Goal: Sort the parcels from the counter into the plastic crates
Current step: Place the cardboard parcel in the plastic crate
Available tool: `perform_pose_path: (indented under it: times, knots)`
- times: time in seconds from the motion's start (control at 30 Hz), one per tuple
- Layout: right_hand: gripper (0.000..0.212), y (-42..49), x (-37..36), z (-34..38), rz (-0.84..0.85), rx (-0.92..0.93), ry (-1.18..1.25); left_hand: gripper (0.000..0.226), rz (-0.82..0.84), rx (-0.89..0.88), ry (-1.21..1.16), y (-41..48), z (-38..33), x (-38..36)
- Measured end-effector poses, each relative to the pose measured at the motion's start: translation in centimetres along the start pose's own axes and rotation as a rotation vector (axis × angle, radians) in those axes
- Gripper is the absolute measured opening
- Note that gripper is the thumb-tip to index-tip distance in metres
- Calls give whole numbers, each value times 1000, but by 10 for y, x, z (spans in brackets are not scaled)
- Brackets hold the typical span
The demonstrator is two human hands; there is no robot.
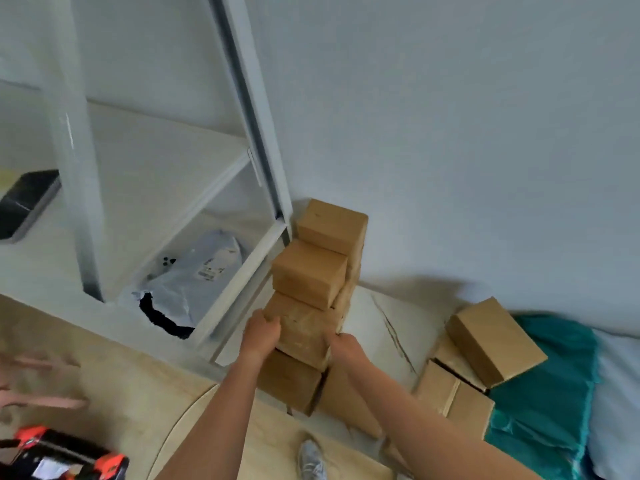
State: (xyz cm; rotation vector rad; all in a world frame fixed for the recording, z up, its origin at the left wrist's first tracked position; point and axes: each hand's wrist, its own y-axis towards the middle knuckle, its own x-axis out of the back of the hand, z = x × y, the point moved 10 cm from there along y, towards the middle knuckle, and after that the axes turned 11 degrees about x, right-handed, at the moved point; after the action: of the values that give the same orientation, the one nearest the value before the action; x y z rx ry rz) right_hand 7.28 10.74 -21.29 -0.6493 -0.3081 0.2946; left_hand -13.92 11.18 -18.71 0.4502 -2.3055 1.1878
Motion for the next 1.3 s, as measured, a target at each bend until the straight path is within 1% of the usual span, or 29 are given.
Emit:
perform_pose_path:
  times: [0.07, 0.13, 0.23, 0.43, 0.53, 0.57, 0.6, 0.63, 0.7, 0.8, 0.87, 0.97, 1.07, 1.2, 1.27, 1.3]
  knots:
    - [50, 2, -2, 2, -55, -7, 21, 40, 3, -71, 65, 9, -6, 5]
    - [47, -1, 1, 1, -130, -31, 79, 36, -7, -139, 139, 11, -13, 13]
    - [46, -12, 3, -9, -170, -84, 218, 31, 3, -215, 231, 6, -20, 21]
    - [59, -34, 34, -40, -181, -181, 234, 43, 84, -223, 326, -22, -18, 5]
    - [57, -39, 46, -48, -187, -215, 220, 45, 124, -198, 327, -26, -15, -9]
    - [58, -71, 81, -74, -238, -220, 305, 46, 158, -266, 404, -66, -29, -47]
    - [60, -91, 100, -90, -252, -220, 362, 46, 175, -283, 456, -92, -36, -68]
    - [62, -89, 101, -92, -236, -221, 343, 46, 183, -287, 472, -92, -34, -70]
    - [58, -95, 110, -96, -250, -219, 323, 47, 205, -320, 491, -95, -35, -79]
    - [53, -98, 116, -92, -232, -205, 301, 47, 221, -324, 479, -94, -30, -84]
    - [56, -97, 113, -91, -232, -192, 297, 49, 220, -326, 459, -93, -26, -84]
    - [59, -107, 126, -116, -263, -186, 322, 49, 238, -341, 451, -115, -22, -105]
    - [63, -120, 144, -133, -317, -151, 373, 48, 238, -378, 379, -138, -19, -121]
    - [50, -145, 176, -133, -373, -4, 466, 41, 271, -498, 205, -174, -34, -143]
    - [47, -158, 196, -128, -405, 108, 512, 36, 310, -552, 123, -192, -44, -154]
    - [48, -166, 207, -123, -429, 166, 528, 36, 347, -572, 67, -200, -49, -160]
